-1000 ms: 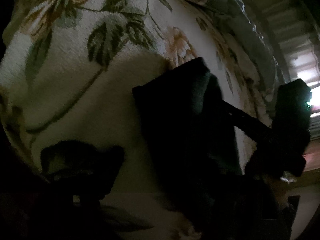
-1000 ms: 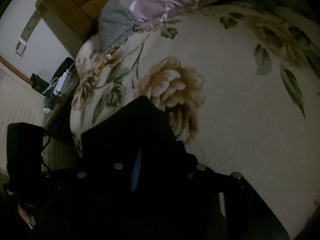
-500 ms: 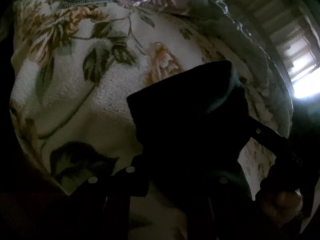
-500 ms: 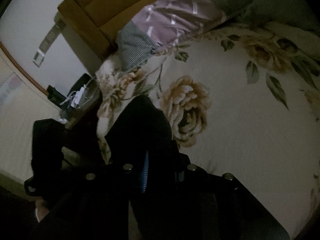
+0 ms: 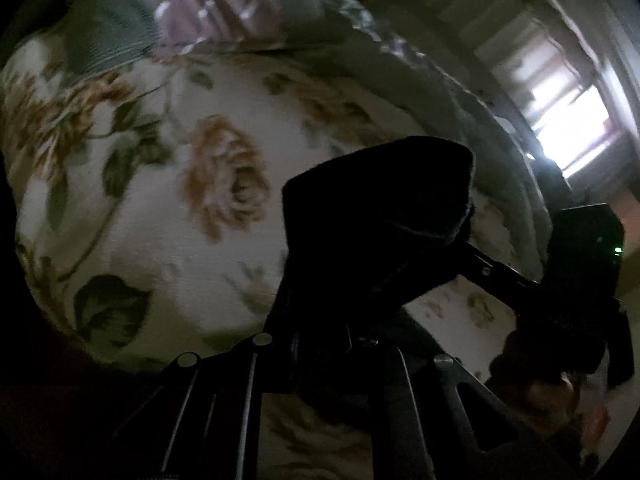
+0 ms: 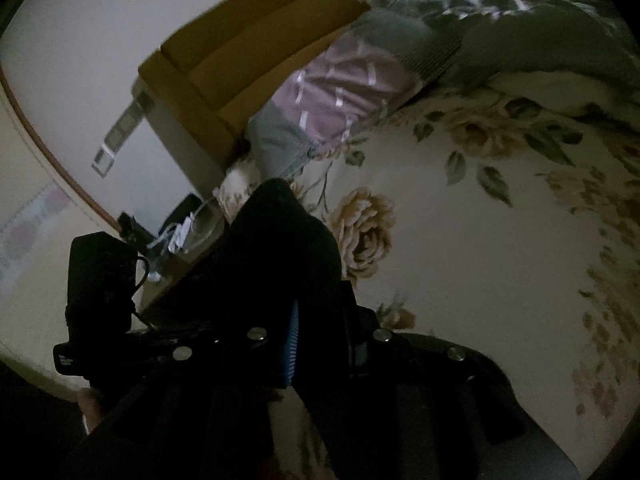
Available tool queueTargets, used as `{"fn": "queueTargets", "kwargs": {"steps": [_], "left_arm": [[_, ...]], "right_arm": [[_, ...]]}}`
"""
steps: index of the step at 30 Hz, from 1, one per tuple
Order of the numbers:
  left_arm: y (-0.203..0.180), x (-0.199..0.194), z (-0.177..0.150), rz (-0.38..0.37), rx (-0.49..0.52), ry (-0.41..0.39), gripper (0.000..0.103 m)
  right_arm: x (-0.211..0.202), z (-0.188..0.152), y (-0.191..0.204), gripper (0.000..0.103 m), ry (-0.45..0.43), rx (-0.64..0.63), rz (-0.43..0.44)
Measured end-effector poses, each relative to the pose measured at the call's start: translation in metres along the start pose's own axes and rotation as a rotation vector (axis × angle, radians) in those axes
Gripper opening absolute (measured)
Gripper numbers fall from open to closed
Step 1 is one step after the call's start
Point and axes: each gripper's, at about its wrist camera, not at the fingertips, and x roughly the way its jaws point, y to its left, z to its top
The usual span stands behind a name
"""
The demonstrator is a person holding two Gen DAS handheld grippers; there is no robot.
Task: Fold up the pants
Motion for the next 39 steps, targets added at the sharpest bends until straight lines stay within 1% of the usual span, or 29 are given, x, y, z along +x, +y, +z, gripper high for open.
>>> {"fn": "queueTargets", "kwargs": {"steps": [7, 10, 18, 24, 28, 39], "left_arm": [[-0.057, -0.008, -0.017, -0.066, 0.119, 0.017, 0.009], [-0.077, -0.007, -0.028, -0.091, 0.156, 0.043, 0.009], [-0.132, 0.0, -0.065, -0.126, 0.277, 0.109, 0.009], [-0.165, 0.009, -0.088, -0.133, 0.357, 0.15, 0.01], [-0.179, 0.015, -0.1, -0.131, 0.396, 0.172, 0.01], [-0.207, 0.052, -0.137, -0.093, 0.501, 0.24, 0.01]], "right_arm": [[-0.055, -0.018, -0.013, 0.02, -0.098, 0.061, -0.017], [-0.076, -0.029, -0.019, 0.02, -0.129, 0.082, -0.031], [-0.118, -0.061, -0.036, 0.02, -0.193, 0.141, -0.058], [-0.145, -0.085, -0.049, 0.02, -0.237, 0.179, -0.077], [-0.16, -0.102, -0.061, 0.02, -0.268, 0.215, -0.08], [-0.174, -0.146, -0.095, 0.02, -0.306, 0.319, -0.094]]}}
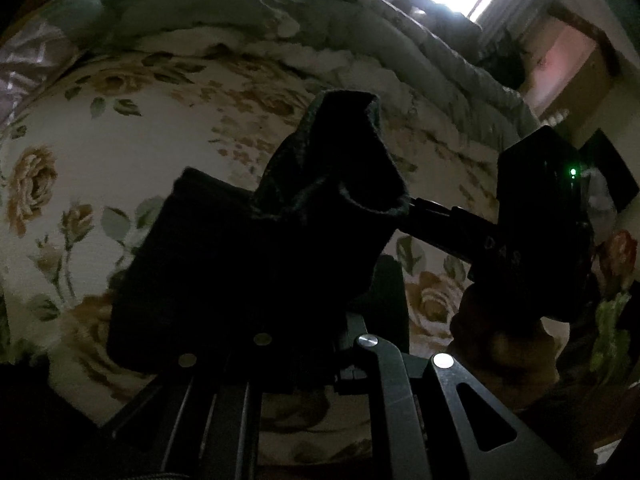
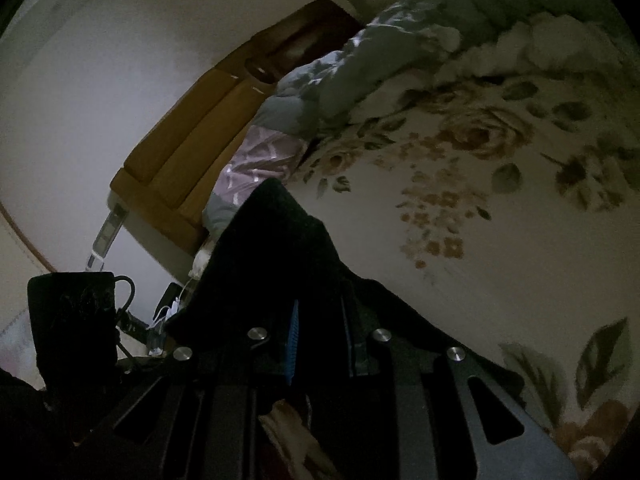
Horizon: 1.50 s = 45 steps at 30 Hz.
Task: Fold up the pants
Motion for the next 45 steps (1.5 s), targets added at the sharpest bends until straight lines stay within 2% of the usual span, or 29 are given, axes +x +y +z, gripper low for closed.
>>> {"fn": "queueTargets", "kwargs": {"steps": [10, 15, 21, 23, 25, 26, 28, 34, 38, 45], "left_arm": [[-0.019, 0.029, -0.011, 0.007, 0.083, 0.046, 0.01], [-0.021, 0.039, -0.017, -0.016, 0.098, 0.083, 0.013], [-0.029, 0.044, -0.022, -0.035, 0.138, 0.108, 0.024], [-0.032, 0.047, -0.024, -0.048, 0.145, 0.118, 0.035], [-0.035, 0.048, -0.027, -0.059, 0.156, 0.126, 0.042], [-0.036, 0.048, -0.027, -0.066, 0.16, 0.127, 0.051], [-0.036, 0.046, -0.028, -0.093, 0.153, 0.131, 0.062], [-0.033, 0.041, -0.03, -0.139, 0.139, 0.151, 0.065], [-0.028, 0.033, -0.031, -0.156, 0.124, 0.151, 0.068], [-0.015, 0.008, -0.028, -0.14, 0.122, 0.094, 0.072]], "right_arm": [[-0.011, -0.022, -0.03, 0.02, -0.016, 0.086, -0.031], [-0.016, -0.031, -0.038, 0.021, -0.025, 0.105, -0.062], [-0.033, -0.042, -0.048, 0.037, -0.05, 0.16, -0.168], [-0.043, -0.046, -0.053, 0.044, -0.067, 0.198, -0.182], [-0.054, -0.049, -0.057, 0.059, -0.101, 0.227, -0.211], [-0.061, -0.051, -0.058, 0.062, -0.124, 0.244, -0.226], [-0.074, -0.055, -0.061, 0.071, -0.168, 0.282, -0.23], [-0.091, -0.065, -0.065, 0.095, -0.197, 0.385, -0.218], [-0.097, -0.069, -0.055, 0.097, -0.204, 0.386, -0.234], [-0.096, -0.07, -0.037, 0.098, -0.204, 0.374, -0.25]]}}
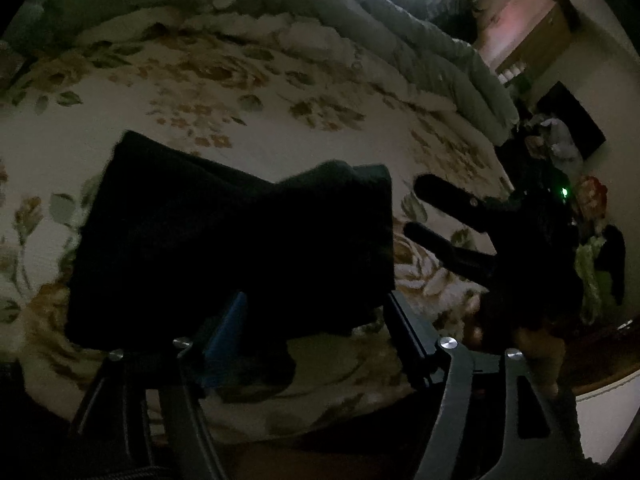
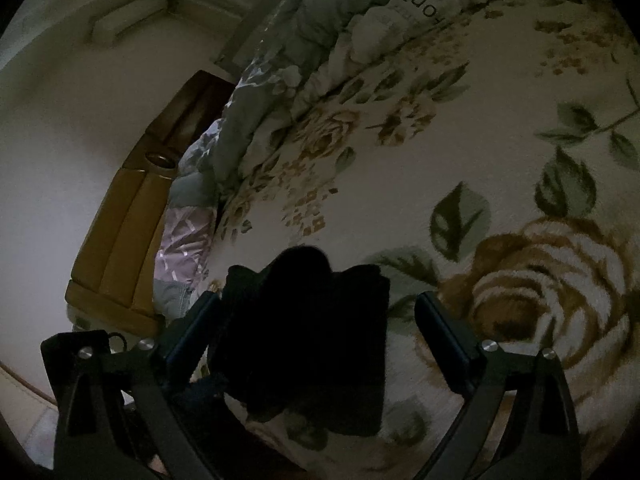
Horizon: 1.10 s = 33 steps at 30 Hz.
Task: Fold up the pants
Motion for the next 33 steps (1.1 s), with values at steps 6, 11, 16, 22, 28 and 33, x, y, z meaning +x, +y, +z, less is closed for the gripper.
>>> {"fn": "queueTargets", "kwargs": {"steps": [6, 11, 16, 22, 28, 33], "left_arm": [[0.027, -0.016, 0.003, 0.026, -0.061, -0.028, 0.073], [0.054, -0.022, 0.005, 0.044, -0.128, -0.036, 0.073], [0.07, -0.026, 0.006, 0.051, -0.168, -0.047, 0.073], [0.085, -0.031, 0.009, 0.066, -0.19, -0.056, 0.074], [0.104, -0.028, 0.02, 0.084, -0.215, -0.052, 0.075], [0.117, -0.019, 0.03, 0.104, -0.225, -0.043, 0.076]], "right_arm": [[-0.007, -0.008, 0.011, 0.099, 0.001, 0.001, -0.022], [-0.006, -0.016, 0.021, 0.101, 0.003, -0.014, -0.039], [0.002, -0.025, 0.03, 0.101, 0.032, -0.045, -0.065], [0.014, -0.028, 0.037, 0.101, 0.054, -0.076, -0.101], [0.026, -0.031, 0.035, 0.101, 0.079, -0.086, -0.126], [0.033, -0.033, 0.029, 0.101, 0.091, -0.06, -0.123]]}}
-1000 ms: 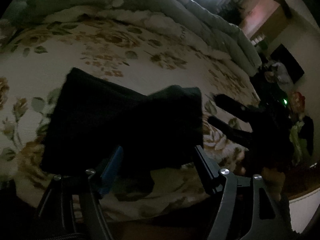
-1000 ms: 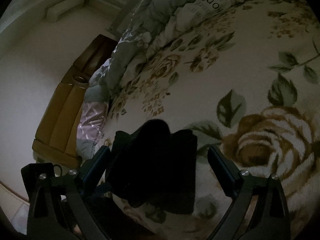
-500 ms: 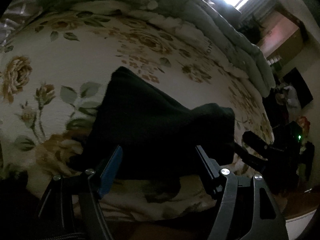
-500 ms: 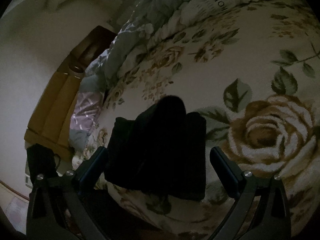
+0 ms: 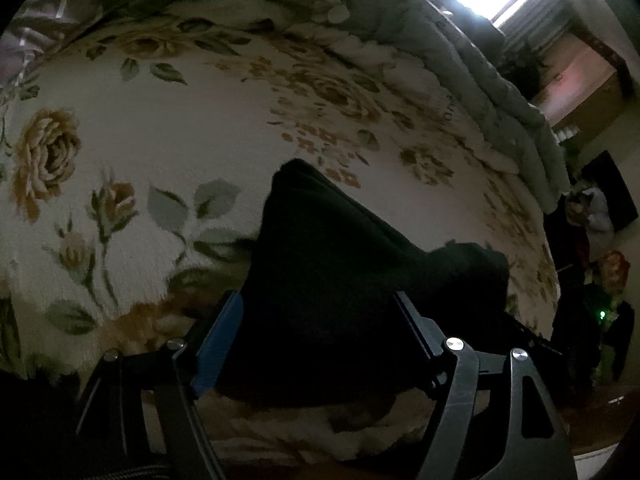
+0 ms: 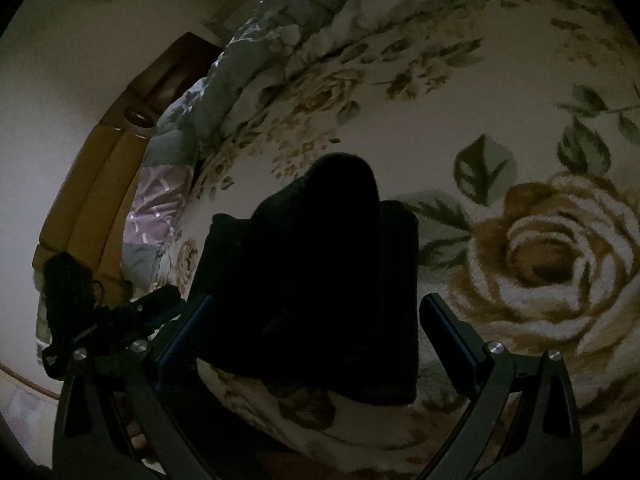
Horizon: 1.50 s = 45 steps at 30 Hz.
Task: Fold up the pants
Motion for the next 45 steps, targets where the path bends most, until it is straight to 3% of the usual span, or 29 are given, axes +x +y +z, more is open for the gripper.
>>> {"fn": "queueTargets", "kwargs": {"steps": [11, 24, 29, 36, 45], "left_arm": [[0.015, 0.035, 0.014, 0.008, -0.04, 0.056, 0.076], [0.023, 0.065, 0.019, -0.012, -0.058, 0.085, 0.076], [0.032, 0.075, 0.022, -0.06, -0.09, 0.103, 0.06], [0.035, 0.078, 0.021, -0.089, -0.113, 0.096, 0.052], [0.017, 0.055, 0.021, -0.091, -0.076, 0.063, 0.031]], "right_arm": [[0.01, -0.004, -0.007, 0.1, -0.008, 0.011, -0.011], [0.021, -0.008, -0.027, 0.087, 0.0, 0.063, 0.05], [0.026, -0.012, -0.034, 0.078, 0.013, 0.078, 0.077], [0.025, -0.015, -0.035, 0.069, 0.009, 0.051, 0.093], [0.017, -0.014, -0.021, 0.049, -0.016, -0.001, 0.107]]}}
